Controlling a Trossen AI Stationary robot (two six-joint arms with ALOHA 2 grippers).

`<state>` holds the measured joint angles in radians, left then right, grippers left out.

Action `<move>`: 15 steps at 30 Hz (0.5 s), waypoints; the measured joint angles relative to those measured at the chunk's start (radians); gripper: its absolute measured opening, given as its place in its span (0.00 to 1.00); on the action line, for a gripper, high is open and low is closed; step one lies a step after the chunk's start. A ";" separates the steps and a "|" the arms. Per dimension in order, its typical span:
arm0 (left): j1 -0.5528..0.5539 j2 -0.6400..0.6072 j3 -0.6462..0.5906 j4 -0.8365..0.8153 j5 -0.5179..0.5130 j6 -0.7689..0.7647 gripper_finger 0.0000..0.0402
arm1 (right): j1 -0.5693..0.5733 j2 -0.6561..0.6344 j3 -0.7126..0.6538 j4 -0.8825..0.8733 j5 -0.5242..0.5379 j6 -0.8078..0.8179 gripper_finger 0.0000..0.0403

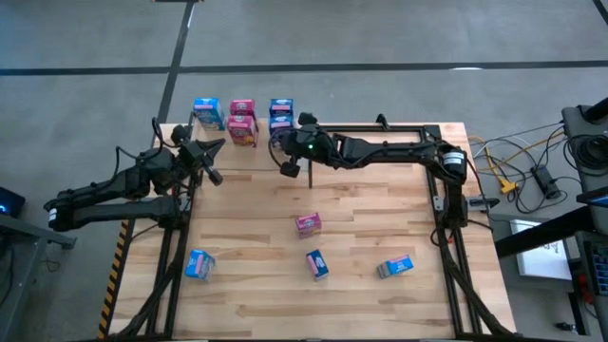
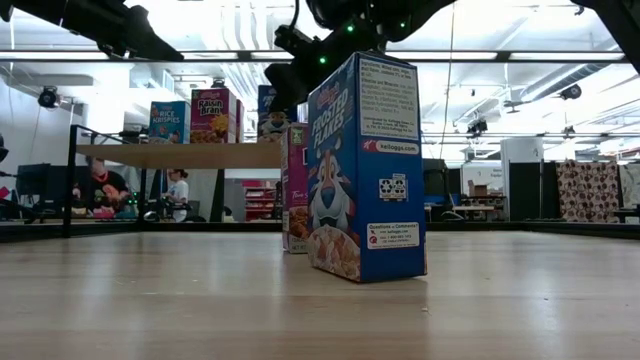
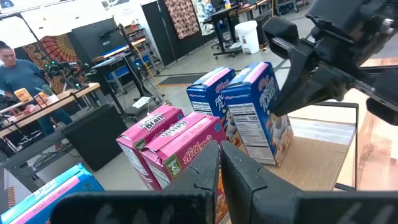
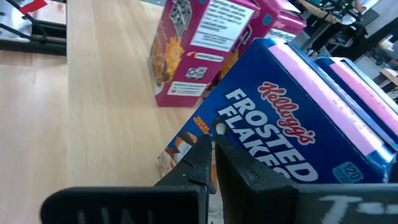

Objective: Stack cereal on shelf
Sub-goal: Put the top blue cereal box on the shelf

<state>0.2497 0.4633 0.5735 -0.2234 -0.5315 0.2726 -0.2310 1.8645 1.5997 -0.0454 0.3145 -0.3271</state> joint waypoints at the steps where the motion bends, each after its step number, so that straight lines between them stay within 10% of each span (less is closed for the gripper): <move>1: 0.000 0.000 0.000 0.000 0.000 0.000 0.00 | 0.000 0.000 0.000 0.002 0.000 -0.001 0.03; 15: 0.000 0.000 0.000 0.000 0.000 0.004 0.00 | 0.001 0.000 0.001 0.022 0.000 0.002 0.03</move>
<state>0.2497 0.4629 0.5735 -0.2234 -0.5312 0.2764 -0.2298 1.8645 1.6008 -0.0238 0.3141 -0.3248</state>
